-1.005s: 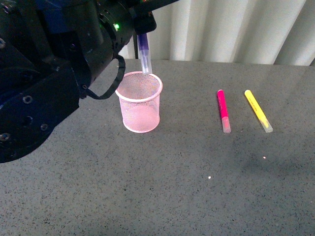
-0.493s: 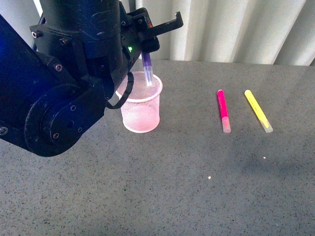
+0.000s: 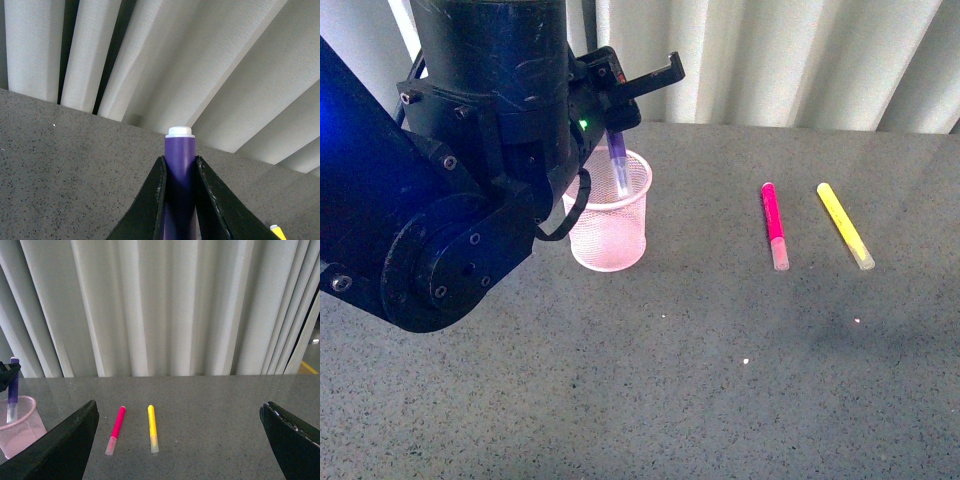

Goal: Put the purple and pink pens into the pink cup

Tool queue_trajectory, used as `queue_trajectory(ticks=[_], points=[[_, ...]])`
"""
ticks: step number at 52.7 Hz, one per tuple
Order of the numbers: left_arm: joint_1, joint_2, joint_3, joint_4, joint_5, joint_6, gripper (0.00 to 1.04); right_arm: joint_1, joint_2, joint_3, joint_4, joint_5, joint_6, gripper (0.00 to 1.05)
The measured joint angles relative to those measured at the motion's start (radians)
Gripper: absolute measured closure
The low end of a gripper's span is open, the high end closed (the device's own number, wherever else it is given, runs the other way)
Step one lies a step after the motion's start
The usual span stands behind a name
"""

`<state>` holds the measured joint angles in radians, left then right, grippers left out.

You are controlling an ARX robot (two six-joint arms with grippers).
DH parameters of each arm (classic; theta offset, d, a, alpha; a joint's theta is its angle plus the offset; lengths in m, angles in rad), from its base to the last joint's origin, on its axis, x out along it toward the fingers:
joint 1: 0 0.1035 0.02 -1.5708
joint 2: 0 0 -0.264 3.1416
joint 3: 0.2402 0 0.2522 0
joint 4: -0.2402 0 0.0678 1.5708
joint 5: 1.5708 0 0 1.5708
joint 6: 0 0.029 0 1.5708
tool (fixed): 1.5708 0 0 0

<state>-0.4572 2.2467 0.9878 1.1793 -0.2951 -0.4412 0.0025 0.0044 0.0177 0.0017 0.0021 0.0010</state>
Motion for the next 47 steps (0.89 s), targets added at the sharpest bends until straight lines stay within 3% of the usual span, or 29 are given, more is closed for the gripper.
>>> queue_trajectory(ticks=[29,36,47], points=[[0.033,-0.166,-0.069,-0.114,0.049,-0.044,0.06,0.0,0.0,0.0,0.0,0.0,0.0,0.07],[0.044,-0.321,-0.129,-0.291,0.115,0.008,0.07,0.0,0.0,0.0,0.0,0.0,0.0,0.07],[0.091,-0.666,-0.283,-0.735,0.269,0.142,0.07,0.0,0.0,0.0,0.0,0.0,0.0,0.07]])
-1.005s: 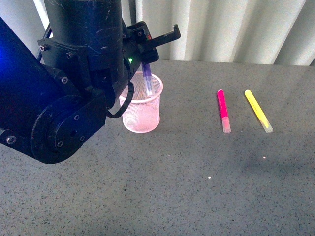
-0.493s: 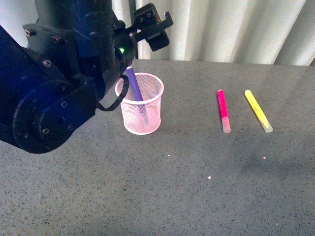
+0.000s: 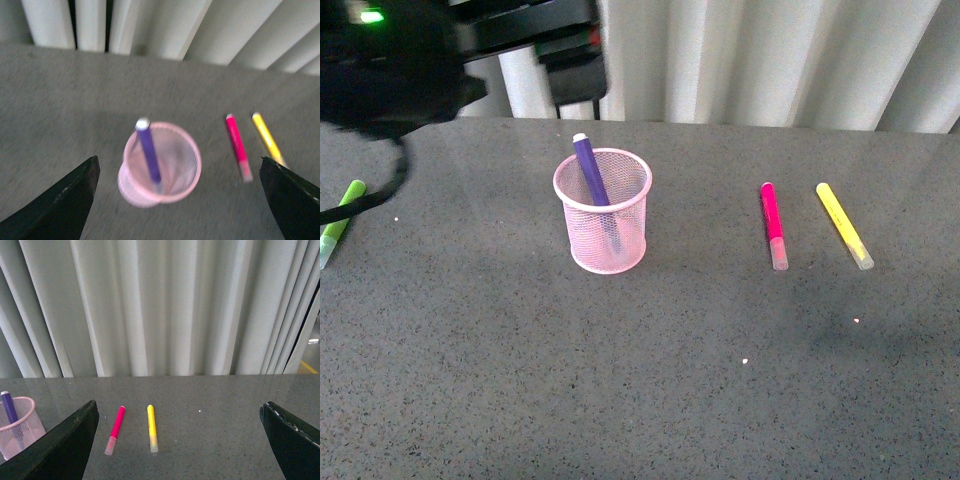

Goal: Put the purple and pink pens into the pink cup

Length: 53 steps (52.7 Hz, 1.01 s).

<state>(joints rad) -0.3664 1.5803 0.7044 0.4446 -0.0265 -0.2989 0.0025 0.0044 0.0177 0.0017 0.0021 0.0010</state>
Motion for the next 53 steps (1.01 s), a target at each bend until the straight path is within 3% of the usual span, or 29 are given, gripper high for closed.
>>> queue_trajectory(ticks=[15,20,22,24,41,53], points=[[0.018,-0.125,-0.055,-0.058,-0.001,0.064,0.07,0.0,0.0,0.0,0.0,-0.001,0.0,0.07],[0.013,-0.093,-0.198,0.352,-0.249,0.195,0.25,0.0,0.0,0.0,0.0,-0.001,0.0,0.07],[0.041,-0.118,-0.279,0.51,-0.268,0.238,0.36,0.0,0.0,0.0,0.0,0.001,0.0,0.07],[0.061,-0.15,-0.317,0.562,-0.261,0.252,0.43,0.0,0.0,0.0,0.0,0.001,0.0,0.07],[0.183,-0.403,-0.522,0.536,-0.151,0.285,1.0,0.0,0.0,0.0,0.0,0.0,0.0,0.07],[0.243,-0.513,-0.631,0.523,-0.096,0.291,1.01,0.0,0.0,0.0,0.0,0.0,0.0,0.07]])
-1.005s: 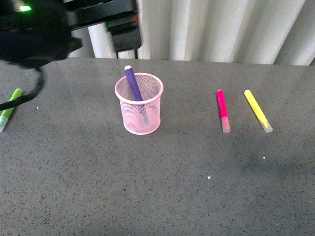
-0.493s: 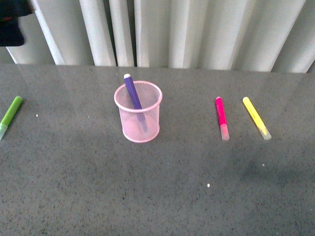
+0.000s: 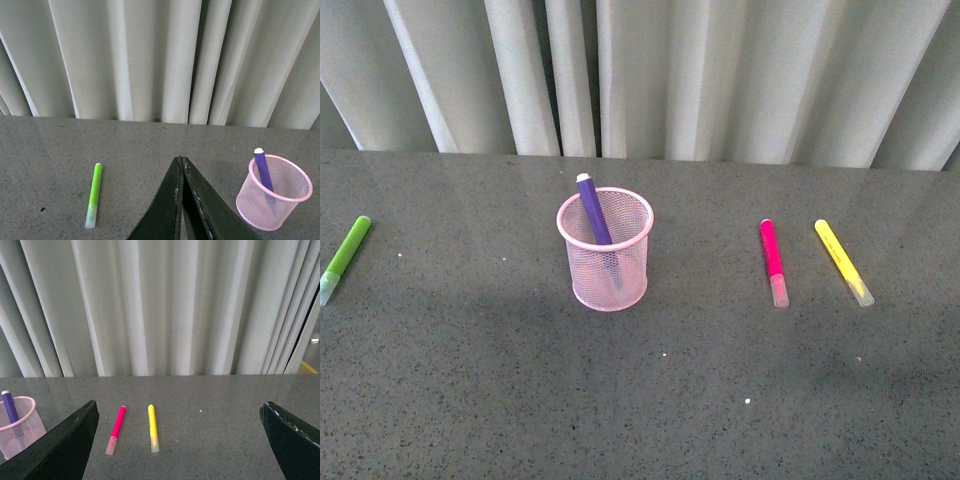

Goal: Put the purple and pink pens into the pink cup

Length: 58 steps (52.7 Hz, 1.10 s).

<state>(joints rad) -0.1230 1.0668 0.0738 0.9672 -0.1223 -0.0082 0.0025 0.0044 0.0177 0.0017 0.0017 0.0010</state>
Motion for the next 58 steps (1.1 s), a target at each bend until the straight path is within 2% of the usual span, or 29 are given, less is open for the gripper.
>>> queue_trajectory(ticks=[10,14,18,32,58], points=[[0.032,-0.157,-0.031,-0.111,0.037,0.0,1.01,0.0,0.0,0.0,0.0,0.0,0.0,0.07],[0.091,-0.223,-0.045,-0.169,0.111,0.001,1.01,0.0,0.0,0.0,0.0,0.0,0.0,0.07],[0.119,-0.312,-0.057,-0.242,0.116,0.001,1.01,0.0,0.0,0.0,0.0,0.0,0.0,0.07],[0.121,-0.536,-0.064,-0.443,0.121,0.0,1.01,0.0,0.0,0.0,0.0,0.0,0.0,0.07],[0.121,-0.78,-0.064,-0.676,0.122,0.001,1.01,0.0,0.0,0.0,0.0,0.0,0.0,0.07]])
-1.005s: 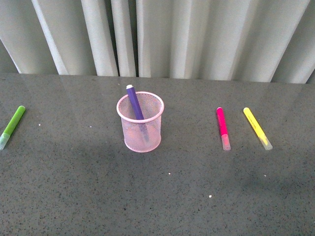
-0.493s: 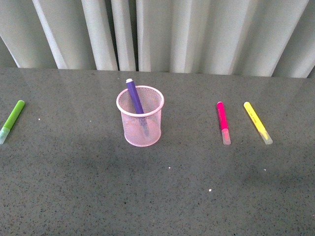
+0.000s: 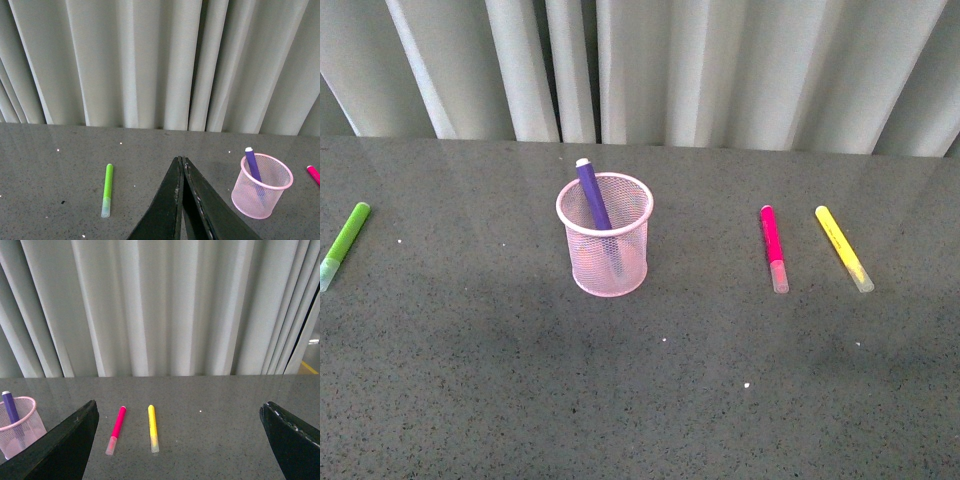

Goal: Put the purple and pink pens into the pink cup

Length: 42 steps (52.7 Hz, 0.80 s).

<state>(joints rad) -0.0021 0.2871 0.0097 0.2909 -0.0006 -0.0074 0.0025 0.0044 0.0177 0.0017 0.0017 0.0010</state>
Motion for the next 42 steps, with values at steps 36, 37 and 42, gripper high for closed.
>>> queue_trajectory(ticks=[36,37,42], points=[[0.0,-0.283,0.0,-0.289,0.0,0.0,1.01,0.0,0.0,0.0,0.0,0.0,0.0,0.07],[0.0,-0.283,0.0,-0.289,0.0,0.0,1.01,0.0,0.0,0.0,0.0,0.0,0.0,0.07],[0.0,-0.283,0.0,-0.29,0.0,0.0,1.01,0.0,0.0,0.0,0.0,0.0,0.0,0.07]])
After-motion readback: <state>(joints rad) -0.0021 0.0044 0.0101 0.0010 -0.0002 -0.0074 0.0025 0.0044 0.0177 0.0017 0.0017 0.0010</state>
